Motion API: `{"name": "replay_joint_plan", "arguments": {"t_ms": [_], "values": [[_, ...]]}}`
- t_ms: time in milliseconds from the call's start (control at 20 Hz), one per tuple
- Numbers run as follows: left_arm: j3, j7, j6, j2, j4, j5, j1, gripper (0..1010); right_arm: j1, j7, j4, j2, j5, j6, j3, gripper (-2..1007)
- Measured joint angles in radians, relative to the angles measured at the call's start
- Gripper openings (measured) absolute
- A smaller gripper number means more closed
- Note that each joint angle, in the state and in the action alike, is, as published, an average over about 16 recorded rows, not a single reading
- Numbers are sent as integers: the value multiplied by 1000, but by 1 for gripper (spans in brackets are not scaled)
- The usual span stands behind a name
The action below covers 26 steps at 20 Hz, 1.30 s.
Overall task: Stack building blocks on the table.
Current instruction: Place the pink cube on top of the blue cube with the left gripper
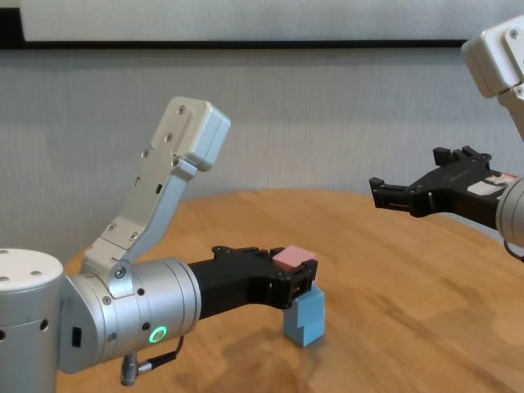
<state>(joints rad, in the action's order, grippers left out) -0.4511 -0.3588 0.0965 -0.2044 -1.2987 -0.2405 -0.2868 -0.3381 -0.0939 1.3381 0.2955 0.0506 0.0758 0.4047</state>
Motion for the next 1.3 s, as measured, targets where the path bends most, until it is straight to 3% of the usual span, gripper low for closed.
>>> {"name": "replay_joint_plan", "arguments": {"t_ms": [1300], "values": [[-17, -17, 9, -4, 0, 32, -8, 406, 0, 0, 0, 0, 0, 0, 0, 1005]]}}
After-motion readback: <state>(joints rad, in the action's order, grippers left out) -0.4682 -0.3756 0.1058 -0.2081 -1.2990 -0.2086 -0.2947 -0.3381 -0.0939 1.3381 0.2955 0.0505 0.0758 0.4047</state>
